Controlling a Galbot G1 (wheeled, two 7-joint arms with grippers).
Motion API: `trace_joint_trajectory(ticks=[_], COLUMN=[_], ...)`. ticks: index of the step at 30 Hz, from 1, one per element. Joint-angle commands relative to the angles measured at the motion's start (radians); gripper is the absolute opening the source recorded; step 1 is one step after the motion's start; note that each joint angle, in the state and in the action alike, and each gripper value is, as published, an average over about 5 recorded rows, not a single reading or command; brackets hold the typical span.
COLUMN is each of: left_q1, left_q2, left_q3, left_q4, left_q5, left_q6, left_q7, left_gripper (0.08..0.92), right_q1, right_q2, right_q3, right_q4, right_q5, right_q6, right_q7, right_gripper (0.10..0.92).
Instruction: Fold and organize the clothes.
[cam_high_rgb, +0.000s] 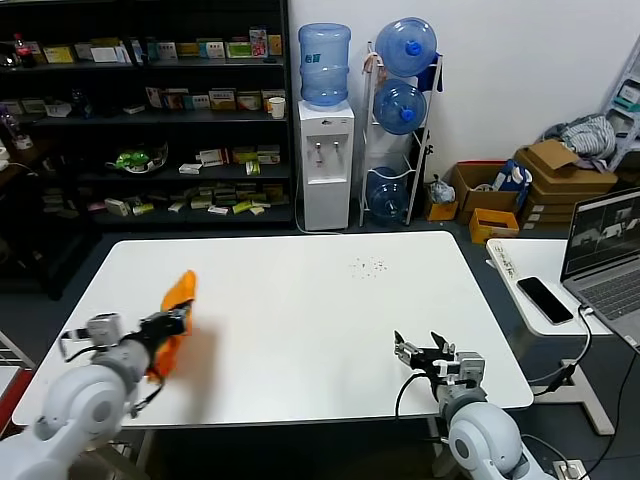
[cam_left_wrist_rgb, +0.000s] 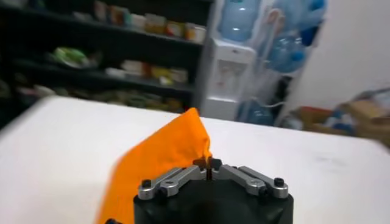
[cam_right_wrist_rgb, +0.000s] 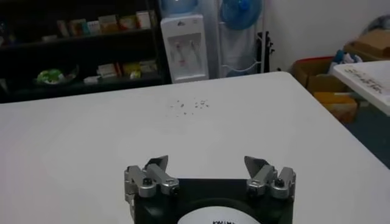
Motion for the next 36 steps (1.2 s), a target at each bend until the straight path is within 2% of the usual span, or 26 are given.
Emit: trace_joint_trajectory(ticks=[1,6,10,13,17,21,24,28,33,36], left_q1=[-0.346,-0.311,-0.242,-0.149,0.057,0.308,0.444,0.506,0.513,0.512], left_q2=[-0.263,-0.3,-0.305,-0.29,-0.263,-0.285,-0.339,-0.454,-0.593,-0.635], left_q3=[0.491,0.475,0.375,0.268,0.077,-0.158,-0.285,-0.375,-0.407,-0.4], left_q4=[0.007,0.072,0.07,0.034,0.003,0.059,0.119,0.195,0.211,0.221], left_q5=[-0.155,-0.057,0.004,0.111,0.376,0.6,0.704,0.806,0.857,0.879], left_q6=[0.042,0.054,0.052,0.021,-0.111,-0.334,-0.522,-0.724,-0.806,-0.823], left_q7=[-0.168,-0.096,-0.041,0.03,0.203,0.407,0.505,0.598,0.649,0.663], left_gripper=[0.103,0.149,0.264,0.351,0.463,0.576,0.663,0.768,0.82,0.822], right_q1=[-0.011,-0.002,0.002,-0.001,-0.027,-0.085,-0.135,-0.192,-0.242,-0.259], right_q2=[0.003,-0.003,-0.002,0.002,0.015,0.027,0.044,0.078,0.11,0.114], right_q3=[0.046,0.053,0.06,0.071,0.094,0.128,0.162,0.207,0.245,0.252], right_q4=[0.018,0.005,-0.018,-0.045,-0.064,-0.07,-0.079,-0.095,-0.086,-0.079], right_q5=[-0.001,-0.047,-0.094,-0.138,-0.182,-0.225,-0.281,-0.32,-0.345,-0.346], right_q6=[-0.002,0.047,0.108,0.161,0.255,0.368,0.448,0.547,0.615,0.625], right_q7=[0.013,-0.052,-0.135,-0.197,-0.254,-0.305,-0.352,-0.412,-0.461,-0.475], right_gripper=[0.823,0.823,0.823,0.823,0.823,0.823,0.823,0.823,0.823,0.823])
